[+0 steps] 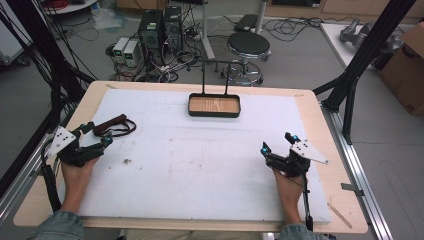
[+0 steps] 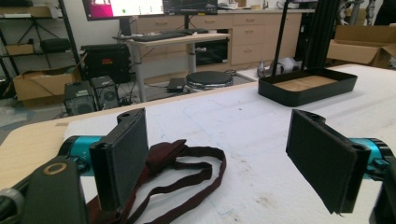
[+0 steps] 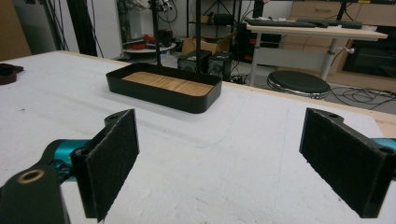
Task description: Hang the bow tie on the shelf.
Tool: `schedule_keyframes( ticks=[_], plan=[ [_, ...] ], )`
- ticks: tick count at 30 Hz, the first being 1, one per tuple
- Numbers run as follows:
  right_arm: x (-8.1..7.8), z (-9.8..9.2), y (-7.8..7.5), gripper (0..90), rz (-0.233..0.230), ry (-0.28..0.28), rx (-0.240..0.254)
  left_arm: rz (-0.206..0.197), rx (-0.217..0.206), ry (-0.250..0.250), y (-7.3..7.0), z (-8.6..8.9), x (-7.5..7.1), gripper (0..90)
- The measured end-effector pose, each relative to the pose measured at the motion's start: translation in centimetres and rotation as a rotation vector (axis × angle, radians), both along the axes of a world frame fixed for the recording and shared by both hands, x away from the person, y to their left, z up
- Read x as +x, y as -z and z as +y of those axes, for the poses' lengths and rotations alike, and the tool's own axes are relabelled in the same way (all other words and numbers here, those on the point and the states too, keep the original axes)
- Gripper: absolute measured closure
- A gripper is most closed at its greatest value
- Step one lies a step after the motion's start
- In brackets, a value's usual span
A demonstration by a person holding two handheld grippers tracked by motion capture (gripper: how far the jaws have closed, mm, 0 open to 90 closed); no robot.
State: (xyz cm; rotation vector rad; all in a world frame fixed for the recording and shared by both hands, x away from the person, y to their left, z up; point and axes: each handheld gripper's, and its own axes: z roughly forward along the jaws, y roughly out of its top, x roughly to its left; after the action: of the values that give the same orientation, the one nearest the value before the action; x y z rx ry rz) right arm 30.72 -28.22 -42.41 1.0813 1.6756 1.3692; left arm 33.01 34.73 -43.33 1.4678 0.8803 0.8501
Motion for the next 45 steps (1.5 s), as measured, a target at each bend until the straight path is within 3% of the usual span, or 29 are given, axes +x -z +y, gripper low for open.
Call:
schedule_keyframes(
  ticks=[6, 10, 13, 24, 29, 31, 38, 45],
  plan=[
    [0.0, 0.0, 0.0, 11.0, -0.004, -0.003, -0.006, -0.004, -0.002, -0.037, -0.1, 0.8, 0.2, 21.3],
    [0.0, 0.1, 0.0, 11.0, -0.001, -0.001, -0.003, -0.004, 0.018, -0.053, -0.3, 1.2, 0.8, 22.8],
    [0.0, 0.1, 0.0, 11.0, -0.001, -0.002, -0.007, -0.004, 0.009, -0.047, -0.2, 1.5, 1.2, 23.5],
    [0.0, 0.2, 0.1, 11.0, 0.001, -0.008, -0.015, 0.032, 0.042, -0.048, 0.0, 2.4, 3.7, 27.9],
    [0.0, 0.3, 0.1, 11.0, 0.008, -0.007, -0.019, 0.040, 0.088, -0.072, 0.4, 2.5, 4.4, 33.0],
    [0.0, 0.3, 0.1, 11.0, 0.002, -0.010, -0.023, 0.067, 0.109, -0.069, 0.0, 2.7, 5.1, 32.7],
    [0.1, 0.3, 0.1, 11.0, 0.002, -0.008, -0.026, 0.192, 0.091, -0.050, 0.1, 3.5, 7.5, 30.5],
    [0.1, 0.3, 0.2, 11.0, 0.008, -0.006, -0.028, 0.288, 0.144, -0.047, 0.1, 3.7, 9.5, 31.9]
  ],
)
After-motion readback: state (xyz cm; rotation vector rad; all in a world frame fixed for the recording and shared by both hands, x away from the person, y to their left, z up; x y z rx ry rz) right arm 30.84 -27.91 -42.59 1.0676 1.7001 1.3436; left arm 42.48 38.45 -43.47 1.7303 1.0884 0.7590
